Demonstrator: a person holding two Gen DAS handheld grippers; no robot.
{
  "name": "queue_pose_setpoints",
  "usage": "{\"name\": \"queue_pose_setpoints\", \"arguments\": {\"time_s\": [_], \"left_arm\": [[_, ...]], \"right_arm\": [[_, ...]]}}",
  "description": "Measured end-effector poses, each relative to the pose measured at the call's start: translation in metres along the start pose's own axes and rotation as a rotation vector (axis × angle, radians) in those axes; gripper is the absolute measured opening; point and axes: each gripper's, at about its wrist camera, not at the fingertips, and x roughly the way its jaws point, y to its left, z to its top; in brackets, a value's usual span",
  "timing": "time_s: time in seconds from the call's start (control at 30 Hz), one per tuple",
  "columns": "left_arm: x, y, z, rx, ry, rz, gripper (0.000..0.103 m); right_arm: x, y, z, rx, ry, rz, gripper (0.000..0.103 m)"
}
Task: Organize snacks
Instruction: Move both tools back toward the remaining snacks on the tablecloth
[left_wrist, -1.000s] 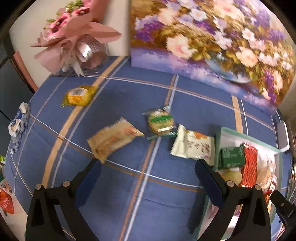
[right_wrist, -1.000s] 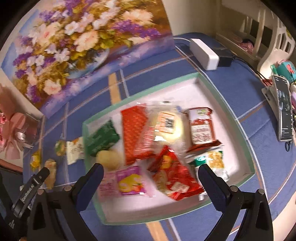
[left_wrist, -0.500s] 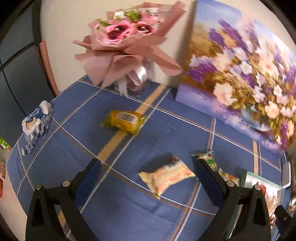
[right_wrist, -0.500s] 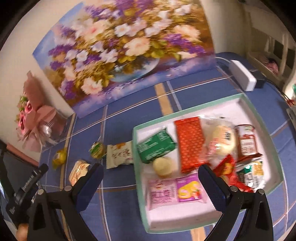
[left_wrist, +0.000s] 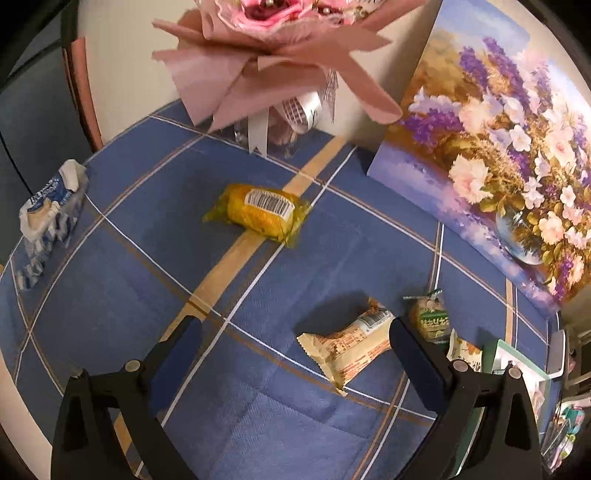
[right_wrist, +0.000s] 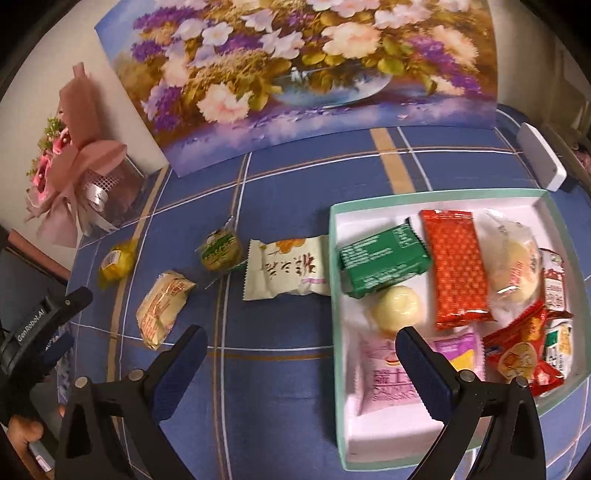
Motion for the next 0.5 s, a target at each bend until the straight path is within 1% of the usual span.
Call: {"name": "queue_pose_setpoints", "arguments": {"time_s": [0.1,0.2,0.27,0.37,0.5], "left_arm": [[0.005,-0.003,0.000,0.019,-0.004,-0.013,0.101],[0.008,-0.008,0.002,0.038,-0.020,-0.046,0.101],[0.007,-0.015,0.004,0.053,-0.041,-0.067,0.101],[0.008,-0.023,0.007,0.078,-0.062,-0.094,0.101],[0.014,-0.034,0.010,0.139,-0.060,-0.075,0.101]], "right_arm": [[0.004,0.009,0.004,-0.007,-0.010,0.015,0.103],[0.007,0.015,0.009,-0.009,-0.028,0.027,0.103],[0.011,0.019,0.011,-0.015,-0.027,0.041,0.103],[0.019,0.021,0.015,-0.011,-0.020,0.041,0.103],[0.028,0.018,0.019,-0.006,-0.012,0.037,0.103]]}}
